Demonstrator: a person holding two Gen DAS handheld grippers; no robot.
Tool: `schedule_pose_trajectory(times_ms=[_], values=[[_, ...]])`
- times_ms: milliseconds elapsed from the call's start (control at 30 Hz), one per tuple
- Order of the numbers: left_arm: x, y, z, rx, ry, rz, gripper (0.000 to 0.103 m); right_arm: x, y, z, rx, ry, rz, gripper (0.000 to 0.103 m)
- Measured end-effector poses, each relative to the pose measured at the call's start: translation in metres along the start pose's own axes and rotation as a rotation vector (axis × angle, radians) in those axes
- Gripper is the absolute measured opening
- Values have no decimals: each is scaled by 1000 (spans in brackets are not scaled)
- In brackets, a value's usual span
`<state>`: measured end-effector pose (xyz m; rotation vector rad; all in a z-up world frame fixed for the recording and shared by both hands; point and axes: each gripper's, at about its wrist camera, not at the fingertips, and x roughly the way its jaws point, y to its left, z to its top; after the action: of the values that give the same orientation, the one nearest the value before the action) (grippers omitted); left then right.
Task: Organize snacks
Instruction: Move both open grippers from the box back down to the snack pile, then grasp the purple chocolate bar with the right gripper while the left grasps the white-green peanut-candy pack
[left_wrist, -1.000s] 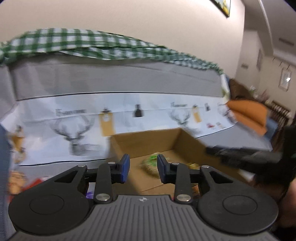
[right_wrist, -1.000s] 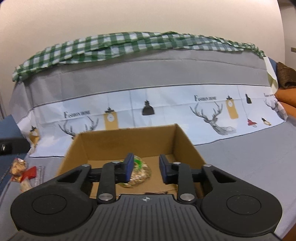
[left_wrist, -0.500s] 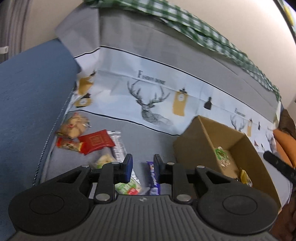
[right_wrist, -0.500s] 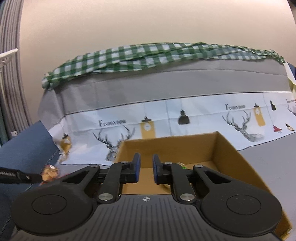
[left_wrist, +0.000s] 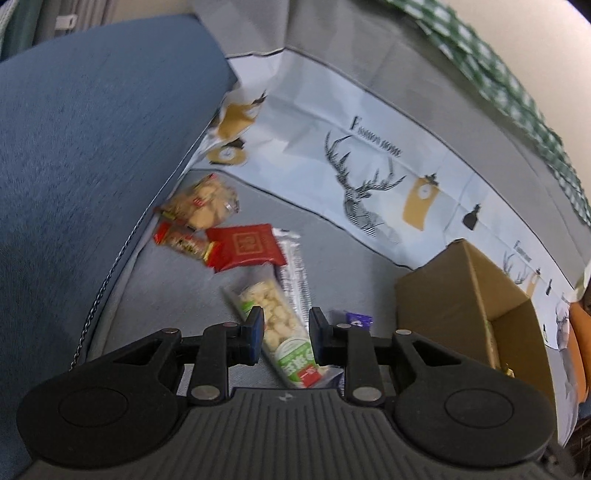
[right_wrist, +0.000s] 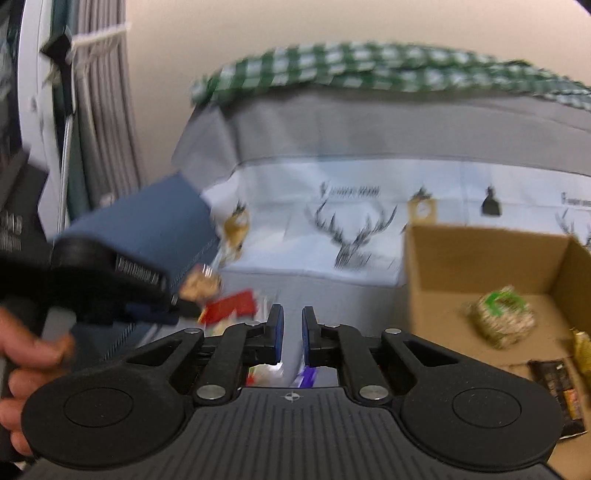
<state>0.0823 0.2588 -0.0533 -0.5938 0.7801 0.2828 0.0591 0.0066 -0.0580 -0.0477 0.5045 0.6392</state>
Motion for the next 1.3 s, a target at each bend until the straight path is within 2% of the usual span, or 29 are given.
schedule_pose_trajectory(times_ms=[200, 267, 300, 367, 433, 533, 733, 800, 900, 1033, 1100, 1133, 1167, 1233, 1300], values=[[18, 8, 1, -38, 62, 6, 45, 33, 10, -13, -4, 68, -44, 13], [26, 11, 1, -54, 88, 8, 61, 46, 11, -17, -9, 105, -83, 19], [30, 12, 2, -66, 102, 10, 65, 51, 9, -18, 2, 111, -90, 21], [38, 15, 2, -89, 127, 5, 82, 62, 10, -23, -16, 128, -117, 37], [47, 15, 2, -106, 160, 1, 84, 74, 10, -23, -6, 162, -134, 41], [60, 12, 2, -111, 184, 9, 85, 85, 13, -30, -39, 179, -131, 49], [82, 5, 6, -98, 208, 35, 85, 99, 6, -41, -30, 246, -123, 48], [87, 3, 5, -82, 216, 54, 85, 100, 2, -41, -22, 254, -118, 46], [94, -3, 2, -42, 229, 77, 85, 103, -1, -43, -10, 275, -110, 28], [98, -13, -2, 47, 225, 104, 83, 102, 3, -42, -25, 270, -95, 25], [98, -16, -3, 86, 224, 125, 78, 99, 5, -41, -38, 259, -92, 25], [97, -16, -4, 96, 223, 133, 69, 98, 6, -41, -45, 255, -92, 25], [95, -15, -4, 104, 219, 138, 56, 97, 6, -41, -47, 254, -91, 25], [91, -12, -5, 110, 217, 146, 45, 92, 6, -41, -44, 258, -80, 25], [83, -8, -6, 113, 211, 139, 41, 88, 7, -42, -46, 265, -66, 25]])
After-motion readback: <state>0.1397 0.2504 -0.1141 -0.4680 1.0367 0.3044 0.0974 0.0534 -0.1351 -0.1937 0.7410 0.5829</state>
